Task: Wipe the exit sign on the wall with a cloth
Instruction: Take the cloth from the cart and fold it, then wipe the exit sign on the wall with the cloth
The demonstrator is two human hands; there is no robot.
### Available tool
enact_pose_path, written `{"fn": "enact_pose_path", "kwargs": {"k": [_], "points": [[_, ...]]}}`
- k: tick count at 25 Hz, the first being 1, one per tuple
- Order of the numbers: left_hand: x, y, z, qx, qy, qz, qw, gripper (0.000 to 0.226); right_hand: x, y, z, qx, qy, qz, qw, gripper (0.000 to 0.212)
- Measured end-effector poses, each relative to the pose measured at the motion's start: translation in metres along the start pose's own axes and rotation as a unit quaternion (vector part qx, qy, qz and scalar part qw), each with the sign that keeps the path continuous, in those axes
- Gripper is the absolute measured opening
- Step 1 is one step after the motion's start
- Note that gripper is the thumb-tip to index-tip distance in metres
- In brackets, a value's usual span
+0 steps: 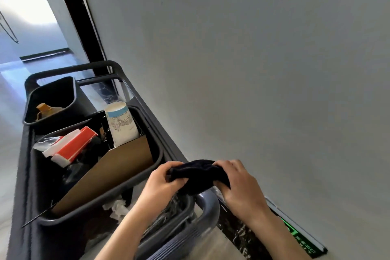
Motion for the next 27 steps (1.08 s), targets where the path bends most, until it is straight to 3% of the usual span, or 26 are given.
{"fn": "enact_pose_path", "kwargs": {"k": [5,8,13,16,20,23,27], "points": [[-0.003,-0.016,0.068,0.152,-0.146,-0.055,0.976,0.040,-0.022,-0.059,-0.042,-0.086,-0.033,0.087,0.992,0.027],[-0.012,-0.029,0.116,0.239,-0.179,-0.065,0.952,0.034,-0.047,-0.095,-0.069,-0.118,-0.044,0.135,0.983,0.026],[-0.029,-0.047,0.200,0.322,-0.222,-0.131,0.911,0.044,-0.097,-0.160,-0.113,-0.159,-0.083,0.200,0.963,0.031],[-0.036,-0.064,0.251,0.381,-0.217,-0.181,0.880,0.036,-0.130,-0.198,-0.136,-0.157,-0.055,0.243,0.955,0.030],[-0.032,-0.082,0.316,0.352,-0.150,-0.206,0.901,0.035,-0.178,-0.238,-0.151,-0.150,-0.032,0.276,0.949,0.031],[-0.012,-0.093,0.348,0.314,-0.113,-0.212,0.918,0.016,-0.207,-0.259,-0.140,-0.137,0.004,0.308,0.942,0.037],[0.026,-0.099,0.372,0.295,-0.101,-0.244,0.918,0.015,-0.243,-0.278,-0.113,-0.083,0.042,0.335,0.938,0.060]]}}
Point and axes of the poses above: each hand's wrist, its own y-axis towards the middle knuckle, its own z-axis out of the palm, x = y × z, the point moved 4 cm from there along y, towards the middle knuckle, and after that the axes turned 3 degrees about -x, right-handed, at the moved point
